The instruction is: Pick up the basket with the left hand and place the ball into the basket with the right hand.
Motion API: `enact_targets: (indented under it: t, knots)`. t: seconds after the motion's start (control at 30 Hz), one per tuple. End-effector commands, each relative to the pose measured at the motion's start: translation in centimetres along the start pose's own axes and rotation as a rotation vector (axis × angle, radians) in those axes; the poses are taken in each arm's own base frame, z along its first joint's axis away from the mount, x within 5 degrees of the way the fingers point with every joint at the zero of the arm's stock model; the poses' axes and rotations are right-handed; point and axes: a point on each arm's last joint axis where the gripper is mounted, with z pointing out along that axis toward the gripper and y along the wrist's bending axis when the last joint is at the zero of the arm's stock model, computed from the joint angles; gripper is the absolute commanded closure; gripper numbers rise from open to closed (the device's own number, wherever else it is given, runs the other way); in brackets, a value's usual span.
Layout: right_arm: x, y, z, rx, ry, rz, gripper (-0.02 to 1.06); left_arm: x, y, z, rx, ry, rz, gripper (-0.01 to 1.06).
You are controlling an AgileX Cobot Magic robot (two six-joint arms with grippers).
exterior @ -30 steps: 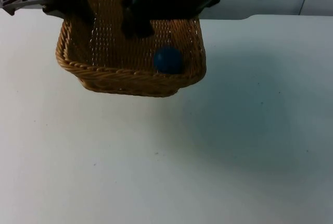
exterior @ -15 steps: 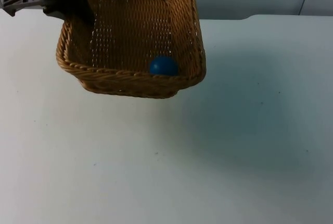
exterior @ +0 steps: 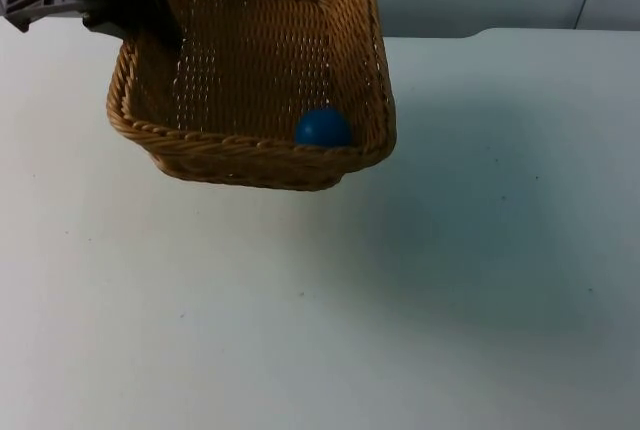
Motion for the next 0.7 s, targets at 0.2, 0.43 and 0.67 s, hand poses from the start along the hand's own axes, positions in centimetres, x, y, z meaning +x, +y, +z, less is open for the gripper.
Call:
enact_targets:
  t: [0.2,0.43,0.67]
  knots:
    - [1.2,-9.8,-2.8,0.210,0.017,0.143,0.00,-0.1,-0.4,-0.2,0.020,-0.018,-0.018,1.05]
    - [3.2,-15.8,-4.8,0.347,0.049,0.205,0.00,-0.1,-0.4,-0.2,0.020,-0.018,-0.018,1.05]
    - [3.8,-16.8,-5.5,0.365,0.077,0.233,0.00,-0.1,-0.4,-0.2,0.020,-0.014,-0.018,1.05]
